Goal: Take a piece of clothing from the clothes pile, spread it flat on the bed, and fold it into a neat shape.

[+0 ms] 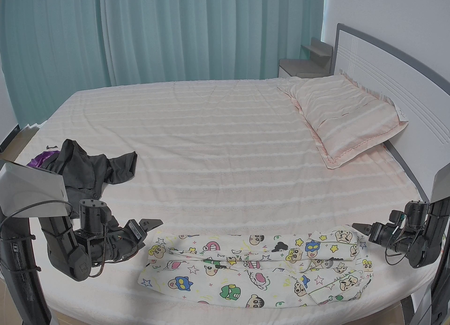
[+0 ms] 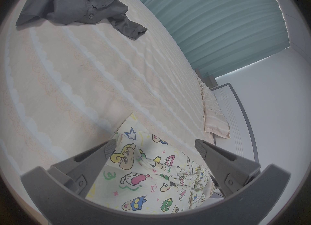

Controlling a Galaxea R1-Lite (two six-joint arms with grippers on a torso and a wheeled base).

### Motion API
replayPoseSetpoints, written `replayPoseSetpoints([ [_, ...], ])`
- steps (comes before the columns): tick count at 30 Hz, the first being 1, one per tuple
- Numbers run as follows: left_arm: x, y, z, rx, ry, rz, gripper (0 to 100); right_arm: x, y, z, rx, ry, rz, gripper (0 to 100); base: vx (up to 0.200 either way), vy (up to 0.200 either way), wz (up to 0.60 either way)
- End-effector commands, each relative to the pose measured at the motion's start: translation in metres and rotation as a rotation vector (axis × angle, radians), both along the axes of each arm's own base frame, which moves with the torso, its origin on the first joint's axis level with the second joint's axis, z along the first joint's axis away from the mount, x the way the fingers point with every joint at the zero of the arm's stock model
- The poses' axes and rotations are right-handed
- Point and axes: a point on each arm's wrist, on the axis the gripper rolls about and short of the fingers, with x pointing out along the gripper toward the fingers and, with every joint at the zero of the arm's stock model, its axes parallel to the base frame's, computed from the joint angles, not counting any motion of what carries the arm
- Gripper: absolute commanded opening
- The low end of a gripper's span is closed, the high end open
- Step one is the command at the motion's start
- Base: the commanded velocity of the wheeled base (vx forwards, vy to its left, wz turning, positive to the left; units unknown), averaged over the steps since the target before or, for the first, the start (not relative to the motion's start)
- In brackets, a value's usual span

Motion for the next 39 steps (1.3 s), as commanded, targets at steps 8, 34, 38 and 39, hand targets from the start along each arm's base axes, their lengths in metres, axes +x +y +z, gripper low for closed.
replayPoseSetpoints([
  [8, 0.000, 0.000, 0.000, 0.000, 0.000, 0.000, 100, 0.008, 0.025, -0.019, 0.008, 0.006, 0.097, 100, 0.000, 0.000, 0.00],
  [34, 0.000, 0.000, 0.000, 0.000, 0.000, 0.000, 100, 0.025, 0.033, 0.001, -0.047, -0.119, 0.084, 0, 0.000, 0.000, 0.00],
  [38, 0.000, 0.000, 0.000, 0.000, 0.000, 0.000, 100, 0.037, 0.032, -0.002, -0.058, -0.138, 0.071, 0, 0.000, 0.000, 0.00],
  [39, 0.000, 0.000, 0.000, 0.000, 0.000, 0.000, 100, 0.039, 0.032, -0.005, -0.059, -0.132, 0.069, 0, 0.000, 0.000, 0.00],
])
